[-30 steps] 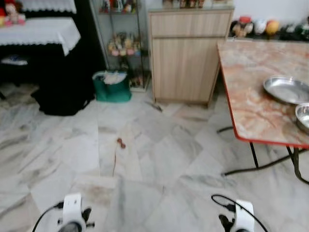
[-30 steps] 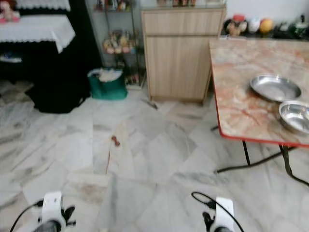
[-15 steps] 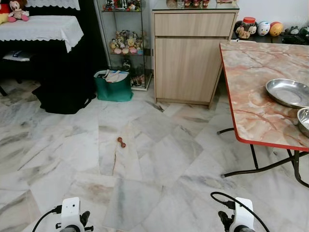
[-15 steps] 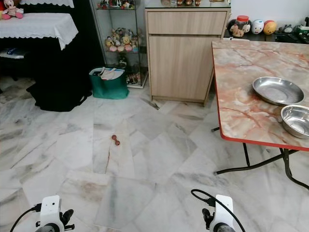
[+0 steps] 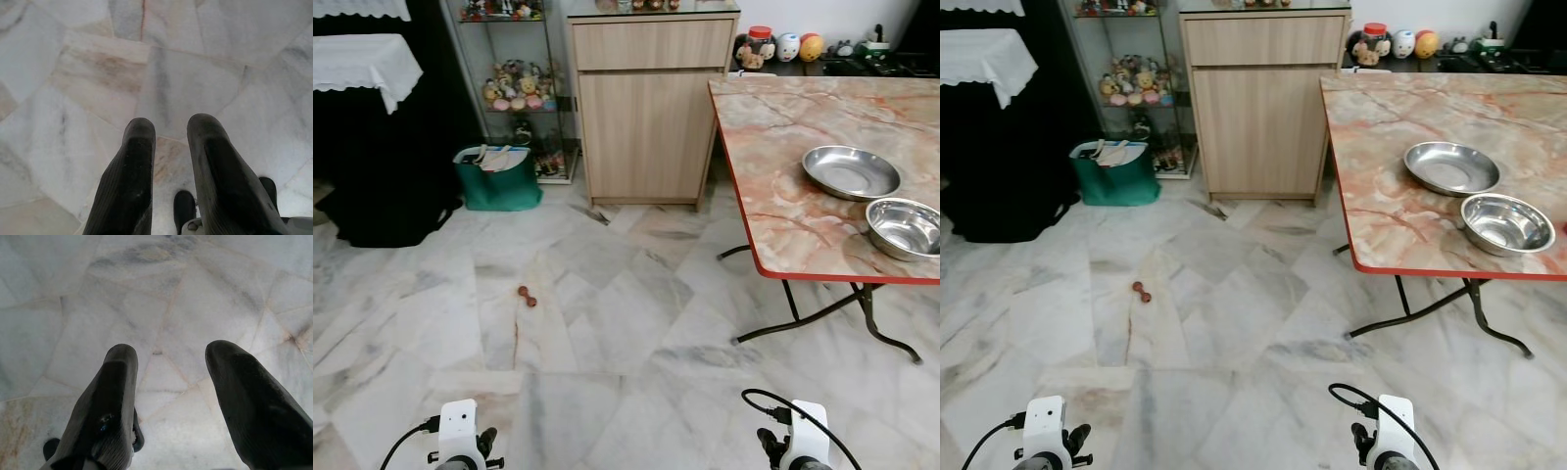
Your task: Setting the table
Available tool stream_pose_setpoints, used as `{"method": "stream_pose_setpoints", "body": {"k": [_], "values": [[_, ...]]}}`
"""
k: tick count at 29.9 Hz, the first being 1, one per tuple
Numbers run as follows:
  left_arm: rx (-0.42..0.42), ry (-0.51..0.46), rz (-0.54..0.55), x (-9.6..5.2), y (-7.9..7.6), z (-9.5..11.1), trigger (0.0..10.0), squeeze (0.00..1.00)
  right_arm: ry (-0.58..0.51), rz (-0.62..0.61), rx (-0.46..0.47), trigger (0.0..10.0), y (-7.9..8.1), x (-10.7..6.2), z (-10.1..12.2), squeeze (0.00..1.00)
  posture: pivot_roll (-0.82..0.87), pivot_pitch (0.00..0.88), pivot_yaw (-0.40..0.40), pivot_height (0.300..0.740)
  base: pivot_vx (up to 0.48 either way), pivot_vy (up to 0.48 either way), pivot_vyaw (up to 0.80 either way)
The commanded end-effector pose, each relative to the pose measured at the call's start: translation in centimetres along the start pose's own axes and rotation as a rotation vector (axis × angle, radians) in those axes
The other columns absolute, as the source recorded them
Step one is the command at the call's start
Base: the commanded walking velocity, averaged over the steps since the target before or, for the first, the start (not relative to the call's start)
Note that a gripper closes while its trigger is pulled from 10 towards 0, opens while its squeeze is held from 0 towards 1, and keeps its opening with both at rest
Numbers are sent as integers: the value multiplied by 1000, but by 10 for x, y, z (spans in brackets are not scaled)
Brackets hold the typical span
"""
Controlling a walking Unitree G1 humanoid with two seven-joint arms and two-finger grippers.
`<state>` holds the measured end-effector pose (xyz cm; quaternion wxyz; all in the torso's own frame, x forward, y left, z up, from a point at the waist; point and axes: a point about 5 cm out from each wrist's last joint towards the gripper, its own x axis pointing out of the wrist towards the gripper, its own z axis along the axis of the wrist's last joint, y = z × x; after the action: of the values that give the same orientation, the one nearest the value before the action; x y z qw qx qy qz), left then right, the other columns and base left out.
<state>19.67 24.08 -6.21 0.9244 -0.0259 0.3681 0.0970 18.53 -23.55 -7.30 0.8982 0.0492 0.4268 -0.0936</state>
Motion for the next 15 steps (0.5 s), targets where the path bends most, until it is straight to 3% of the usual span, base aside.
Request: {"method": "stream_pose_setpoints", "body": {"k": [1,13,15], "values": [[3,11,11,-1,2,-4,10000,0,19,-6,4,10000,-1,-1,-5,0,-33,0,31,740,0,0,0],[38,1,9,0,3,1,10000,0,31,-33,21,10000,-8,-2,-6,0,-24,0,31,740,0,0,0],[38,-1,11,0,4,1,10000,0,37,-42,26,10000,-11,-3,-8,0,-23,0,32,740,0,-274,0]]}}
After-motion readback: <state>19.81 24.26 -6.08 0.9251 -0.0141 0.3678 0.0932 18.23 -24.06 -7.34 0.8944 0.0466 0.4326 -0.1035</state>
